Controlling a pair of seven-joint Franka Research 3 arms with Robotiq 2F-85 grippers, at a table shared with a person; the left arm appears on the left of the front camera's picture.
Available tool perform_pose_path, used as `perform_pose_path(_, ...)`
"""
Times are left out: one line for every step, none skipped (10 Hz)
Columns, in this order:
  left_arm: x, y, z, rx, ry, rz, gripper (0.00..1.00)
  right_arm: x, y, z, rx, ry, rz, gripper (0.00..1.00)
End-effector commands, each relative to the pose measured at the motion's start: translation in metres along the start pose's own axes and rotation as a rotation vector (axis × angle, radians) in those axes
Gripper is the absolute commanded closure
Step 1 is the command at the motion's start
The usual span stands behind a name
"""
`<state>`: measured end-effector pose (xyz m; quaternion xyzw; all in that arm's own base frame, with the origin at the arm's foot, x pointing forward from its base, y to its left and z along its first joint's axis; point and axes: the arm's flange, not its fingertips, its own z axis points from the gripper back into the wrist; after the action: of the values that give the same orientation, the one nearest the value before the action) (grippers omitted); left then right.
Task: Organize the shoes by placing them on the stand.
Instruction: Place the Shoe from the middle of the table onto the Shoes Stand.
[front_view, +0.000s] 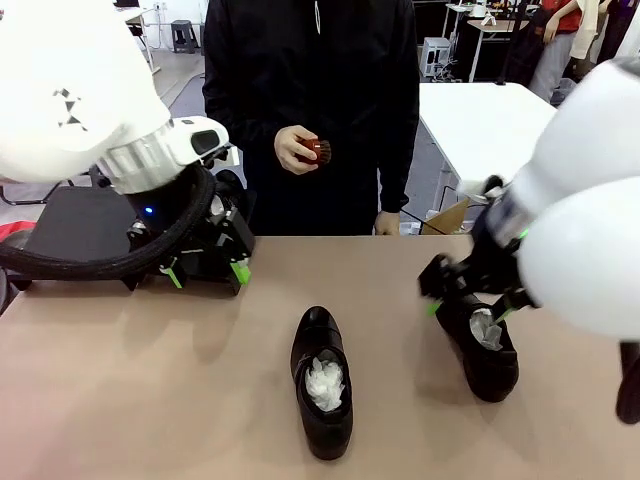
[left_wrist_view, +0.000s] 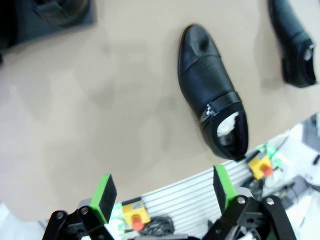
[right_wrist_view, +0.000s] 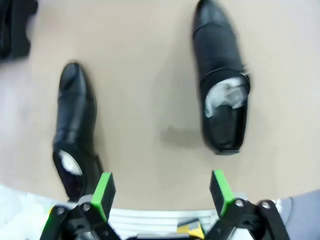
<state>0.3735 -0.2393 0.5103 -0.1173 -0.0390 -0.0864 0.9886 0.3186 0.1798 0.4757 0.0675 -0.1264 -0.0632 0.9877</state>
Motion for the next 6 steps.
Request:
perform_pose_path(-0.025,-0.028,-0.026,0.065,-0.051,0.193,0.00,0.003,-0.020,-0.007,-0.002,-0.011,-0.080,0.00)
perform_pose_path(-0.031,-0.047,-0.048,0.008,-0.003,0.247,0.00,0.008,-0.036,-0.006,0.002,-0.015,-0.134,0.00)
perform_pose_path(-0.025,-0.064,-0.056,-0.031,0.004,0.243,0.00,0.011,-0.050,-0.003,0.017,-0.026,-0.205,0.00)
perform_pose_path(-0.016,-0.079,-0.046,-0.021,-0.029,0.146,0.00,0.011,-0.064,-0.002,0.024,-0.043,-0.307,0.00)
perform_pose_path(-0.033,-0.052,-0.046,0.021,0.000,0.214,0.00,0.024,-0.038,0.006,-0.001,-0.019,-0.138,0.00)
perform_pose_path(-0.033,-0.052,-0.046,0.021,0.000,0.214,0.00,0.024,-0.038,0.006,-0.001,-0.019,-0.138,0.00)
